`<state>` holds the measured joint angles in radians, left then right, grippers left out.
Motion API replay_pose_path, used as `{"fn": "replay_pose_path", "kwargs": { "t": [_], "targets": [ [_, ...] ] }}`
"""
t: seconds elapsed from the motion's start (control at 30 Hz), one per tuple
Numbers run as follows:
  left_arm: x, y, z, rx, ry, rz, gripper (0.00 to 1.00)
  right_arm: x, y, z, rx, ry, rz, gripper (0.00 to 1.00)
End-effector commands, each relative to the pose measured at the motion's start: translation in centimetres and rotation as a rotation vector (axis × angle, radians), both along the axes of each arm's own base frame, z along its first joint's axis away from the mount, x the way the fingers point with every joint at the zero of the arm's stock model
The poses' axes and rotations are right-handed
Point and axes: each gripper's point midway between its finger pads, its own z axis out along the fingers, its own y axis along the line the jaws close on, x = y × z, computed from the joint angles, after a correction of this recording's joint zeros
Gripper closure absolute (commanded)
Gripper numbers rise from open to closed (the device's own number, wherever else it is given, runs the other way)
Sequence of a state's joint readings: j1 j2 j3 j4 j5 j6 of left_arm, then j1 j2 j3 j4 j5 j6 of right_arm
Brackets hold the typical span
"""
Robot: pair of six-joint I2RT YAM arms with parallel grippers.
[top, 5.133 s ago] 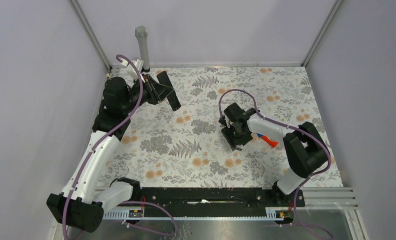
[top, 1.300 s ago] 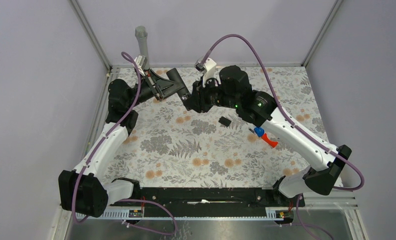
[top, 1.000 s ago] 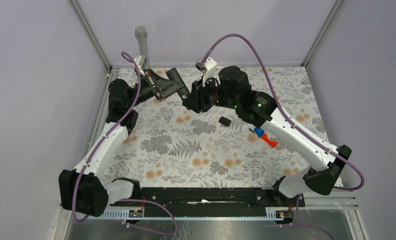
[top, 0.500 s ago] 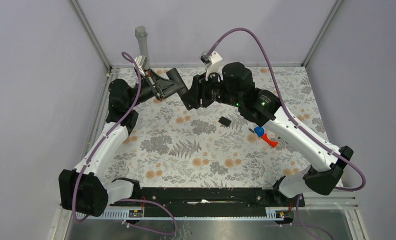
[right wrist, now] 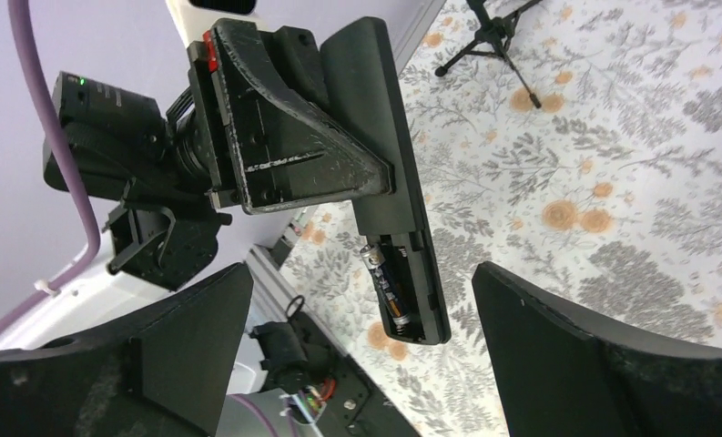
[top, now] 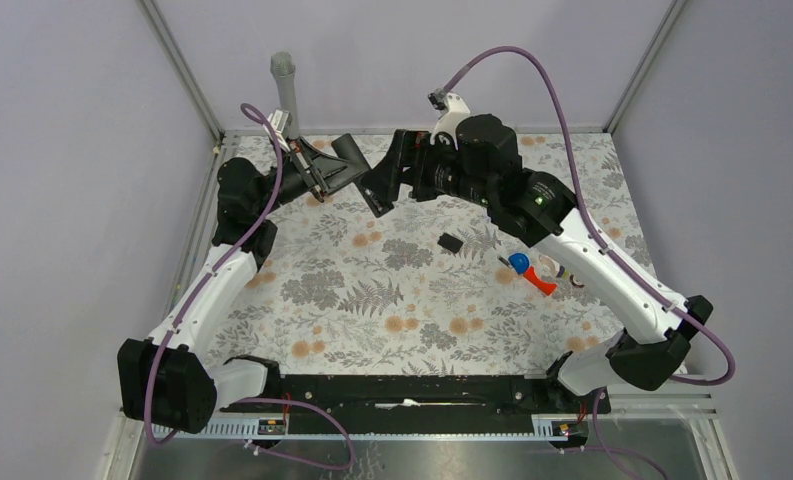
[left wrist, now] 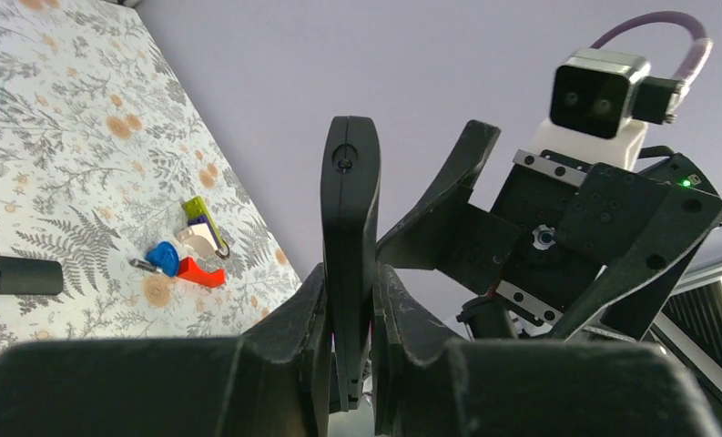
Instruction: Load the batteries into the remote control
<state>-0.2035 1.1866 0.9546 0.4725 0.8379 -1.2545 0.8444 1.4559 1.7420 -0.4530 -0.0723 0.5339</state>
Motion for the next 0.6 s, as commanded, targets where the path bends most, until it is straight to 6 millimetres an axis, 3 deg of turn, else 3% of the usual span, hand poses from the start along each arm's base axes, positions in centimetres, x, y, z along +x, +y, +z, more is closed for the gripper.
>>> {"fn": "replay_pose_path", "kwargs": {
  "t": [0.0, 0.3, 0.57],
  "targets": [
    [0.1, 0.8, 3.3, -0.027, -0.145, 0.07, 1.0, -0.2, 0.6, 1.3, 0.155, 0.118, -0.003, 0.0],
    [0.1, 1.3, 4.7, -0.043, -0.205, 0.117, 1.0, 1.2, 0.6, -0.2, 0.275, 0.293, -0.031, 0.0],
    [-0.2, 1.4, 5.3, -0.067, -0.235, 0.124, 1.0, 1.1, 2.0, -0.7, 0.332, 0.378, 0.029, 0.01]
  ]
}}
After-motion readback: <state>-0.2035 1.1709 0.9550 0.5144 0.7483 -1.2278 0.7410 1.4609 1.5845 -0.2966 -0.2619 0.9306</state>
